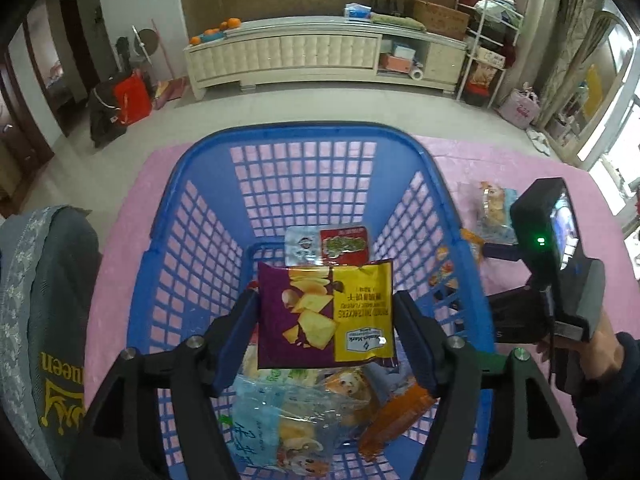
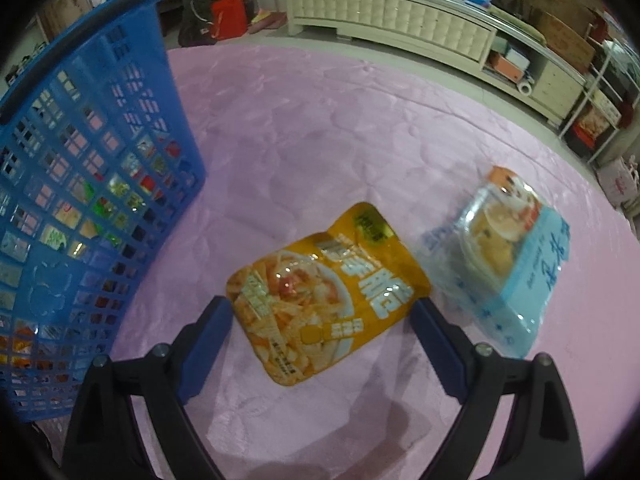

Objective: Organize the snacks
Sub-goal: 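Open the left tool to drop the chip bag while the right tool grasps the yellow pack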

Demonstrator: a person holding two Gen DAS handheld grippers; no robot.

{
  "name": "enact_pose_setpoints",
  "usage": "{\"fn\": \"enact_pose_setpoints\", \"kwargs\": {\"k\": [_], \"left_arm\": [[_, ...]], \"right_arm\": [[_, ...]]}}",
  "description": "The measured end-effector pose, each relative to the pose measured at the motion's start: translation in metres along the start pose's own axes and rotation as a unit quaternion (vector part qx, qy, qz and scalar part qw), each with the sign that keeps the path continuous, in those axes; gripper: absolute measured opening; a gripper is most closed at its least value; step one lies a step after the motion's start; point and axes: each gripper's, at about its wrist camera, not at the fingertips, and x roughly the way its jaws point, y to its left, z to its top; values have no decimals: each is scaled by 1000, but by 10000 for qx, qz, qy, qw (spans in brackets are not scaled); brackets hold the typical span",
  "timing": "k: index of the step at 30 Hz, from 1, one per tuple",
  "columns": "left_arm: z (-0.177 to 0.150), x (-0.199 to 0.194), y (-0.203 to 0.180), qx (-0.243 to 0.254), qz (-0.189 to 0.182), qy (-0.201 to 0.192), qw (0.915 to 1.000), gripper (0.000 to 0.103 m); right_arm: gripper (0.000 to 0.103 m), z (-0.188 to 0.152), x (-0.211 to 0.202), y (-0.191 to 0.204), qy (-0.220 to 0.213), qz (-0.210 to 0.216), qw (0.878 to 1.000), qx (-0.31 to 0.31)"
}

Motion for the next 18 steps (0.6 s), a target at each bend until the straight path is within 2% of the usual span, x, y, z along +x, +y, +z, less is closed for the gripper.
{"fn": "enact_pose_setpoints", "kwargs": {"k": [3, 7, 9, 11, 12, 14, 18], "left_arm": [[0, -1, 5, -115, -104, -14, 9999, 67], [-1, -1, 5, -100, -88, -7, 9999, 67], [-2, -1, 2, -19, -64, -11, 10000, 71], [-2, -4, -1, 21, -64, -47, 10000, 73], [-3, -4, -2, 31, -49, -53, 10000, 73], [-4, -6, -2, 21, -28, -60, 10000, 73], [-7, -12, -1, -3, -26, -101, 9999, 73]], "right_arm": [[82, 1, -1, 10, -68, -23, 9996, -272], [51, -1, -6, 19, -135, -21, 9993, -342], [42, -2, -8, 23, -148, -39, 9991, -404], [29, -4, -10, 25, -190, -106, 9988, -448], [26, -6, -11, 25, -222, -140, 9987, -447], [9, -10, -17, 24, -294, -160, 9987, -379], [8, -15, -37, 27, -372, 2, 9990, -234]]}}
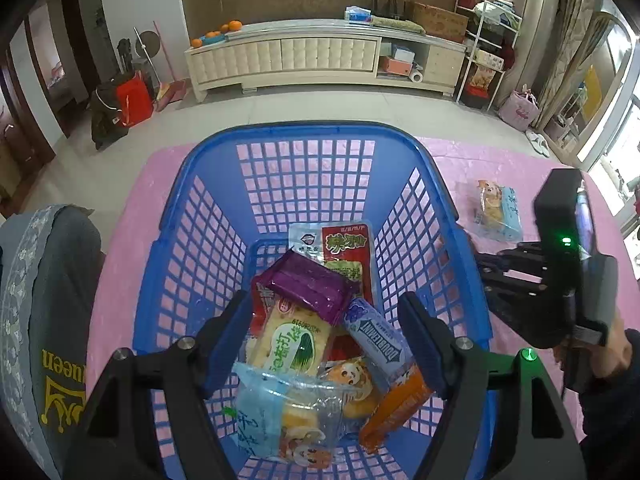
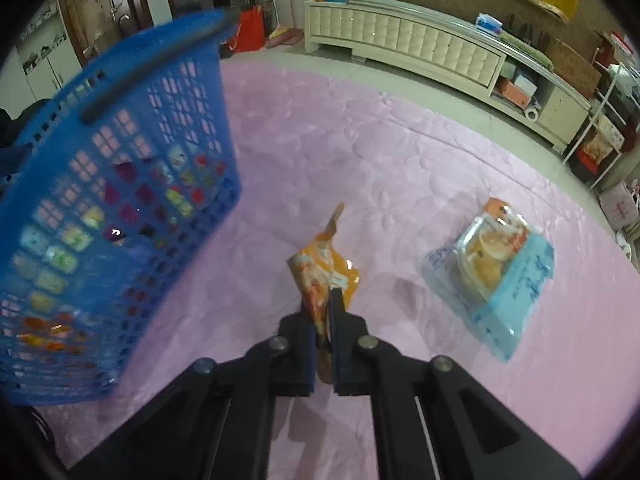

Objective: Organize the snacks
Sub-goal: 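Open the left tool to drop the chip bag while the right tool grasps the yellow pack, then carry the yellow pack over the basket with the right tool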

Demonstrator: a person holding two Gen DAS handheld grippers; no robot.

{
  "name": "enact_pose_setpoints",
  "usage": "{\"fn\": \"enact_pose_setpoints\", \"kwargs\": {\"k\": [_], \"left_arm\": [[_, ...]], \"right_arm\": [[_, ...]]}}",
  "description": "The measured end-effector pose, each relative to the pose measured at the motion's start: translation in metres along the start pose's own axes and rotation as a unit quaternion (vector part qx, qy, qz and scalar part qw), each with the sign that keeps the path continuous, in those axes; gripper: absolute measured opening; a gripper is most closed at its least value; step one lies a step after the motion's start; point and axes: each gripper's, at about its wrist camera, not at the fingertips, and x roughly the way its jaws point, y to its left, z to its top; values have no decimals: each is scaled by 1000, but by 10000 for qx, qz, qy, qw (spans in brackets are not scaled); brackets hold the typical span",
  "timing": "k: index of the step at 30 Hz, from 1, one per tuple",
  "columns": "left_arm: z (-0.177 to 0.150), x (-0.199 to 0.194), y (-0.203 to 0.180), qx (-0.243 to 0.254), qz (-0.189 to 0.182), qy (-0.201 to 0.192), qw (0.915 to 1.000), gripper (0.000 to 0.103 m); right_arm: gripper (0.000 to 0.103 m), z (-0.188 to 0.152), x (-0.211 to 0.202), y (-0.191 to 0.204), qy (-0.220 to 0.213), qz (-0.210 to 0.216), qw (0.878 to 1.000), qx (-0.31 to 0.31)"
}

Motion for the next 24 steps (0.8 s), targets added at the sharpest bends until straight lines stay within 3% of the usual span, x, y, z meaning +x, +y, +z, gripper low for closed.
{"fn": "enact_pose_setpoints", "kwargs": {"k": [15, 18, 24], "left_arm": [[-20, -63, 15, 89, 21, -466, 9989, 73], [-26, -75, 21, 127, 43, -560, 9983, 80], [-36, -87, 40, 123, 64, -659, 9977, 80]], "right_arm": [[8, 12, -128, 70, -864, 4, 9956, -353], [8, 18, -142, 83, -963, 61, 9944, -434], [8, 30, -142, 103, -904, 142, 9943, -552]]}}
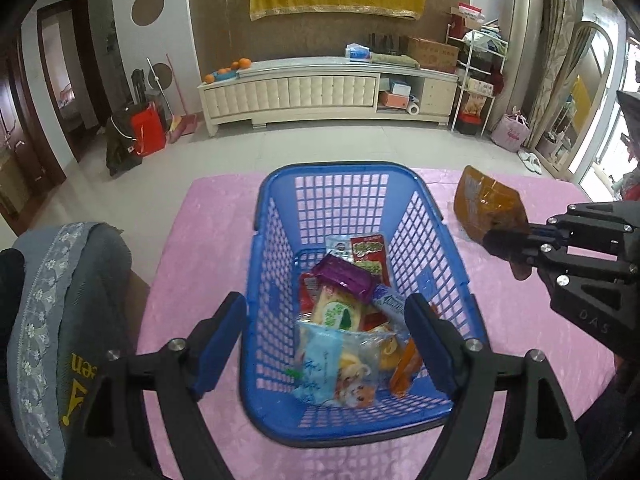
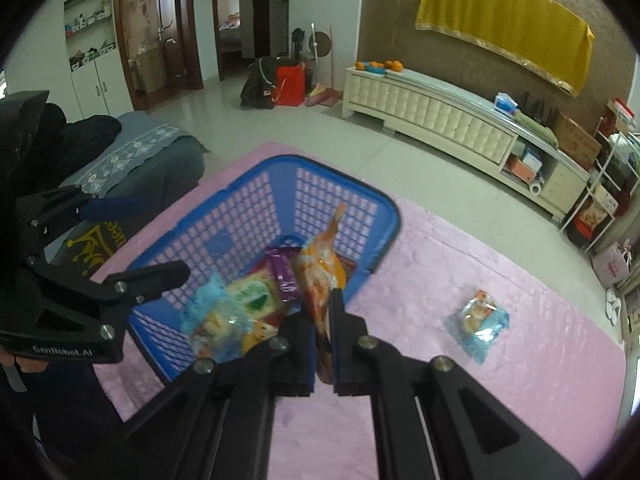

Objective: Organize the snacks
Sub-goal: 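Carry the yellow pack over the basket with the right tool, then open the right tool to drop the yellow pack into the basket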

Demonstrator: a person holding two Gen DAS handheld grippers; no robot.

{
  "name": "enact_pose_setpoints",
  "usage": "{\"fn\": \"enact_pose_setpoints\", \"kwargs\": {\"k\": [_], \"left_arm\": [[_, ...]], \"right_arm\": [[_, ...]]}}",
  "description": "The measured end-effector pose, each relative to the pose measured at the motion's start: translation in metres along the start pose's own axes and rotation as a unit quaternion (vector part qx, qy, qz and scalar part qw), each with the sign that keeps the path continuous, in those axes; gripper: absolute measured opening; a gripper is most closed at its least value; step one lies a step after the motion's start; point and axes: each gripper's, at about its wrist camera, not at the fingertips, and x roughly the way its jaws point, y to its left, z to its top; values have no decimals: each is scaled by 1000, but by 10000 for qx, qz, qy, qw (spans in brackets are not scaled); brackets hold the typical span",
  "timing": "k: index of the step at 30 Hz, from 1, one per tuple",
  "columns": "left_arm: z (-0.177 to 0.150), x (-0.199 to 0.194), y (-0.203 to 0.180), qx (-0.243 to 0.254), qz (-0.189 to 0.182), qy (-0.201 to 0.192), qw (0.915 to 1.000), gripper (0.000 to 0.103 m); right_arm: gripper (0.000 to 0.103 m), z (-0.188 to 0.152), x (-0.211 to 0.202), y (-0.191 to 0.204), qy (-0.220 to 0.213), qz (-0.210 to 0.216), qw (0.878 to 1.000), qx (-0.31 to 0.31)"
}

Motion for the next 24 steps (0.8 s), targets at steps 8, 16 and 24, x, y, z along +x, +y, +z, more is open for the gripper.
{"fn": "enact_pose_setpoints", "kwargs": {"k": [8, 16, 24], "left_arm": [[-14, -2, 18, -2, 32, -75, 10000, 80], [-22, 5, 34, -225, -57, -32, 9997, 80], [-25, 10, 35, -198, -46, 25, 9998, 80]], "right_arm": [[8, 6, 25, 35, 384, 106, 9992, -100], [8, 5, 53, 53, 812, 51, 9963, -264], [27, 1, 67, 60, 1099, -99, 9933, -352]]}}
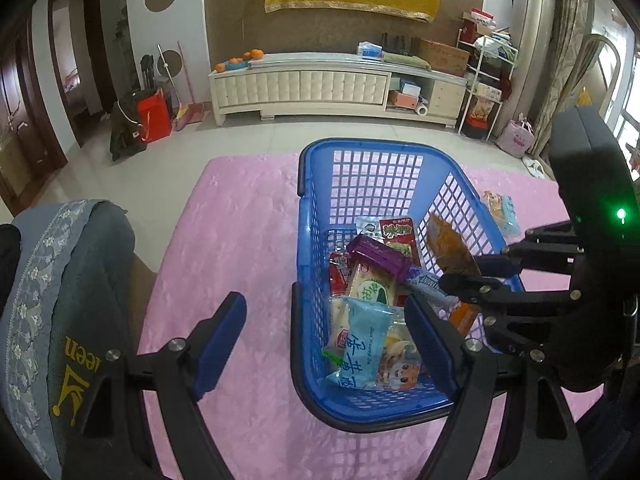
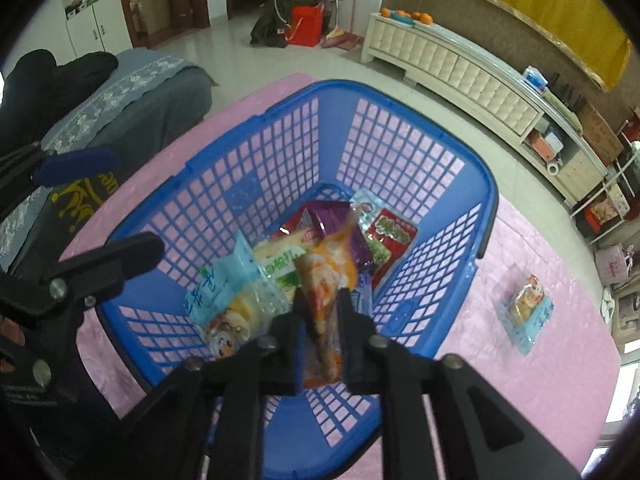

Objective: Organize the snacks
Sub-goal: 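Open the right tool to drop the yellow pack into the basket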

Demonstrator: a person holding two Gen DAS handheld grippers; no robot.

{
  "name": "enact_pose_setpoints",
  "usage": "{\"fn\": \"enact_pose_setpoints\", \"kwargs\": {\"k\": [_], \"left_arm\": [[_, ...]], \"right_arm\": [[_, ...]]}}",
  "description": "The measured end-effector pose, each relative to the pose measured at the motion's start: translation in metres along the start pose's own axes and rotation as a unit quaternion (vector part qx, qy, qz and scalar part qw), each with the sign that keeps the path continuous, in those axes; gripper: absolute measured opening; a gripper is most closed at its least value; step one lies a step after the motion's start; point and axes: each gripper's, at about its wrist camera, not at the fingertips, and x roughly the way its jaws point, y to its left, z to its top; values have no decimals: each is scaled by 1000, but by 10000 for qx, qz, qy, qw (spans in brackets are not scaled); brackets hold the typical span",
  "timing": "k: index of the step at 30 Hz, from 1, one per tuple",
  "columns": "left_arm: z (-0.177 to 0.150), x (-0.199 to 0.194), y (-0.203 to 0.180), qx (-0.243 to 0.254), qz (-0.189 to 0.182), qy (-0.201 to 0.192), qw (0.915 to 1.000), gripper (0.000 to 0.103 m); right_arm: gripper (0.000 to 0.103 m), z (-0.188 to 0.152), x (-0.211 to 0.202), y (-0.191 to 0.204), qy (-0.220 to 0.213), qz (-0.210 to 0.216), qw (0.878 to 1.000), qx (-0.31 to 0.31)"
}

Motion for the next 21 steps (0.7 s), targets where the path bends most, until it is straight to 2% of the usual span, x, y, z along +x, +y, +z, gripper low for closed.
{"fn": "enact_pose_setpoints", "kwargs": {"k": [2, 4, 13, 21], "left_arm": [[0, 1, -1, -14, 19, 11, 10000, 80], [0, 0, -4, -31, -31, 24, 10000, 80], [7, -19, -28, 197, -45, -90, 9998, 80], [21, -30, -77, 568, -122, -177, 9982, 80]], "right_arm": [[59, 0, -1, -1, -28, -26, 10000, 48], [71, -1, -6, -4, -95, -40, 9999, 130], [79, -19, -49, -33, -371, -344, 9984, 255], [80, -46, -80, -69, -541, -510, 9956, 577]]}}
